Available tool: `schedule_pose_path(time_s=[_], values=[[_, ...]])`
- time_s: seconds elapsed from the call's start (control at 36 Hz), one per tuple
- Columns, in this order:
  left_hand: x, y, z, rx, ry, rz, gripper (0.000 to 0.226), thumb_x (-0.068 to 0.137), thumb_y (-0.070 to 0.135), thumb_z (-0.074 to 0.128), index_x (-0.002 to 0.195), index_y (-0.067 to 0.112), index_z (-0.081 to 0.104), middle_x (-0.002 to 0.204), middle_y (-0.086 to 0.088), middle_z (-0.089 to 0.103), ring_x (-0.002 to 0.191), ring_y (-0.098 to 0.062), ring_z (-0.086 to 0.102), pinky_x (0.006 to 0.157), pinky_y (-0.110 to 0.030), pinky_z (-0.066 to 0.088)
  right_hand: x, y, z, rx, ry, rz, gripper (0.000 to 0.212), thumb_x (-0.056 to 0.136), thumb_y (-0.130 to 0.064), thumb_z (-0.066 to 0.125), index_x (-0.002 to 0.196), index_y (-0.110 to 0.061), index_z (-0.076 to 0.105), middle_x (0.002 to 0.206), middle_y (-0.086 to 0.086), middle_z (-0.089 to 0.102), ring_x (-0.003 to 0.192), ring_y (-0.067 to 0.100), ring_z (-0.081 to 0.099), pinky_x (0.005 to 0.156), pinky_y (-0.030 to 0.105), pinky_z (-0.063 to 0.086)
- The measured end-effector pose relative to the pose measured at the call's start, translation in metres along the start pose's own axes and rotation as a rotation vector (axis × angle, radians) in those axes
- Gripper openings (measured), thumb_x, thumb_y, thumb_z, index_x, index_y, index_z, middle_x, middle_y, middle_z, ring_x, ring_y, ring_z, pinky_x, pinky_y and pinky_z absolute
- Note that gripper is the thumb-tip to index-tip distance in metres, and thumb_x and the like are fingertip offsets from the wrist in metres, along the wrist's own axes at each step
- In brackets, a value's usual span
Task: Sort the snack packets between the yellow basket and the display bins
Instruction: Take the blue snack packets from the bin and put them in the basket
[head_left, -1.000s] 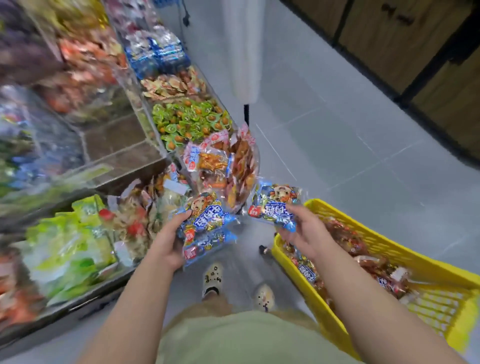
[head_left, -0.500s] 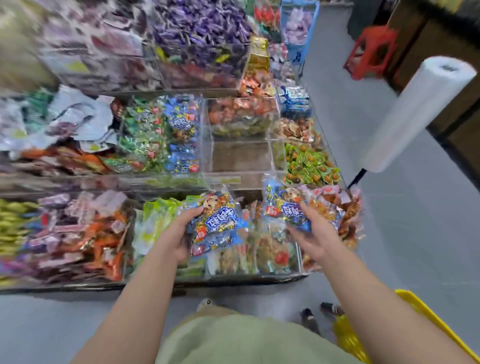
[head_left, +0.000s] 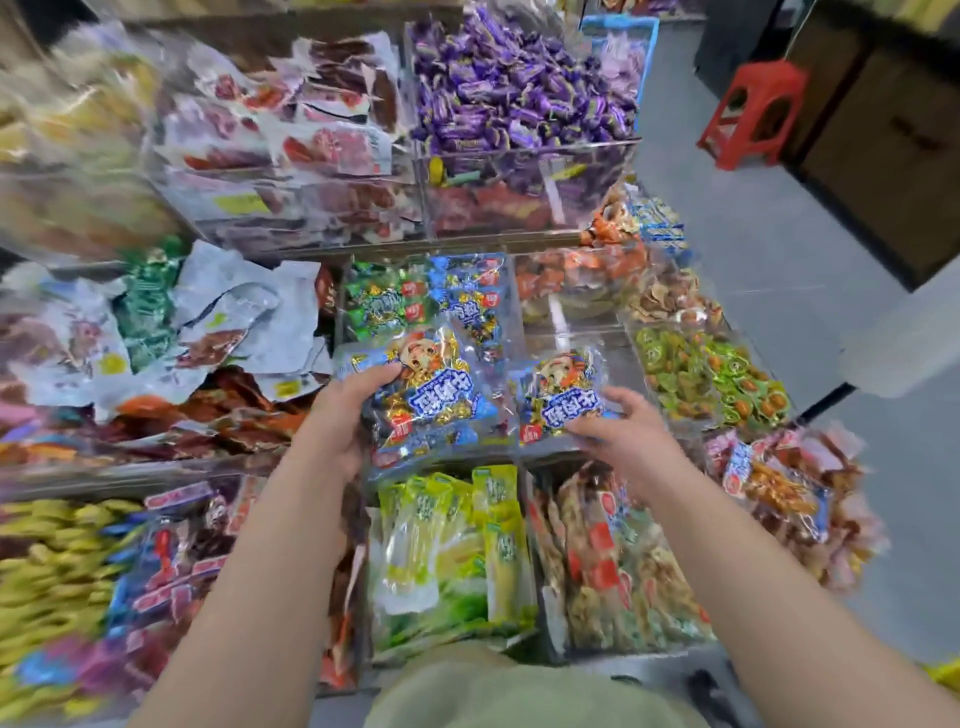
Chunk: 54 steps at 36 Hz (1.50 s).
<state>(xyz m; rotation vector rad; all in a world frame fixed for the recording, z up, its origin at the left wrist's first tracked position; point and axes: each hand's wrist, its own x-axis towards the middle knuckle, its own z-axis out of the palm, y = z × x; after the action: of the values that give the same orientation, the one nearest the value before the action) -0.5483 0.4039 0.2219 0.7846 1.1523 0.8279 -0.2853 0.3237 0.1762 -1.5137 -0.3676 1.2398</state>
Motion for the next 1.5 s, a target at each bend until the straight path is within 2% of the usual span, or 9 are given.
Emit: schedule_pose_path(time_s=[0.22, 0.36, 0.5, 0.64, 0.78, 0.89, 0.97, 1.11, 1.5], values=[[0.037, 0.019, -0.018, -0.198, 0.074, 0.058, 0.013, 0.089, 0.029, 0.061, 0.08, 0.02, 0.067, 0.064, 0.002, 0.07, 0.049, -0.013, 0.064, 0.042, -0.022, 0.05, 0.041, -0.05, 0.05, -0.308, 0.06, -0.309, 0.024, 0.073, -0.019, 0.079, 0.089, -0.023, 0.061, 0.086, 0.0, 0.062, 0.066, 0.007, 0.057, 0.047, 0.016, 0.042], [0.047, 0.024, -0.025, -0.277, 0.089, 0.024, 0.011, 0.089, 0.03, 0.061, 0.092, 0.02, 0.065, 0.073, 0.001, 0.073, 0.06, -0.015, 0.069, 0.049, -0.027, 0.056, 0.072, -0.073, 0.093, -0.783, -0.025, -0.53, 0.028, 0.077, -0.024, 0.076, 0.103, -0.02, 0.064, 0.091, -0.005, 0.06, 0.082, 0.009, 0.055, 0.071, 0.014, 0.037], [0.052, 0.026, -0.034, -0.299, 0.166, -0.046, 0.034, 0.087, 0.033, 0.063, 0.116, 0.015, 0.064, 0.113, -0.011, 0.067, 0.099, -0.03, 0.062, 0.095, -0.051, 0.049, 0.1, -0.083, 0.143, -1.38, -0.232, -0.636, 0.037, 0.089, -0.026, 0.062, 0.124, -0.017, 0.057, 0.122, 0.006, 0.063, 0.109, 0.023, 0.058, 0.086, 0.029, 0.046], [0.053, 0.025, -0.041, -0.288, 0.163, -0.074, 0.026, 0.083, 0.034, 0.067, 0.103, 0.018, 0.066, 0.106, -0.011, 0.07, 0.097, -0.032, 0.065, 0.092, -0.053, 0.05, 0.129, -0.068, 0.172, -1.765, -0.36, -0.644, 0.035, 0.093, -0.023, 0.053, 0.128, -0.018, 0.05, 0.122, 0.01, 0.059, 0.109, 0.029, 0.055, 0.078, 0.033, 0.045], [0.054, 0.026, -0.042, -0.289, 0.098, -0.043, 0.034, 0.069, 0.034, 0.07, 0.098, 0.016, 0.068, 0.093, -0.008, 0.075, 0.078, -0.027, 0.072, 0.077, -0.043, 0.056, 0.14, -0.055, 0.166, -1.777, -0.32, -0.809, 0.038, 0.092, -0.019, 0.05, 0.13, -0.018, 0.048, 0.116, 0.01, 0.06, 0.107, 0.03, 0.052, 0.083, 0.037, 0.045], [0.054, 0.023, -0.04, -0.297, 0.106, -0.039, 0.032, 0.062, 0.034, 0.071, 0.088, 0.017, 0.072, 0.089, -0.008, 0.075, 0.077, -0.026, 0.071, 0.087, -0.048, 0.052, 0.128, -0.03, 0.147, -1.7, -0.273, -0.967, 0.071, 0.086, -0.038, 0.059, 0.145, -0.01, 0.03, 0.138, 0.016, 0.042, 0.129, 0.033, 0.036, 0.11, 0.045, 0.025], [0.056, 0.021, -0.04, -0.314, 0.107, -0.04, 0.022, 0.059, 0.035, 0.072, 0.075, 0.021, 0.075, 0.089, -0.007, 0.074, 0.083, -0.027, 0.069, 0.095, -0.054, 0.047, 0.118, -0.012, 0.139, -1.699, -0.246, -1.12, 0.096, 0.062, -0.049, 0.079, 0.142, -0.012, 0.04, 0.138, 0.023, 0.044, 0.128, 0.042, 0.041, 0.107, 0.06, 0.022], [0.055, 0.021, -0.04, -0.338, 0.106, -0.043, 0.036, 0.061, 0.033, 0.072, 0.092, 0.015, 0.072, 0.098, -0.011, 0.073, 0.086, -0.03, 0.069, 0.096, -0.055, 0.047, 0.133, 0.001, 0.133, -1.953, -0.286, -1.002, 0.095, 0.09, -0.041, 0.053, 0.14, -0.029, -0.027, 0.158, 0.01, -0.008, 0.144, 0.031, -0.011, 0.1, 0.045, -0.031], [0.054, 0.021, -0.036, -0.343, 0.113, -0.018, 0.034, 0.09, 0.022, 0.054, 0.067, 0.015, 0.078, 0.083, -0.011, 0.075, 0.068, -0.026, 0.072, 0.068, -0.048, 0.058, 0.178, -0.032, 0.164, -2.136, -0.302, -0.925, 0.115, 0.084, -0.063, 0.049, 0.11, -0.026, -0.057, 0.155, 0.002, -0.024, 0.141, 0.032, -0.022, 0.111, 0.052, -0.014]])
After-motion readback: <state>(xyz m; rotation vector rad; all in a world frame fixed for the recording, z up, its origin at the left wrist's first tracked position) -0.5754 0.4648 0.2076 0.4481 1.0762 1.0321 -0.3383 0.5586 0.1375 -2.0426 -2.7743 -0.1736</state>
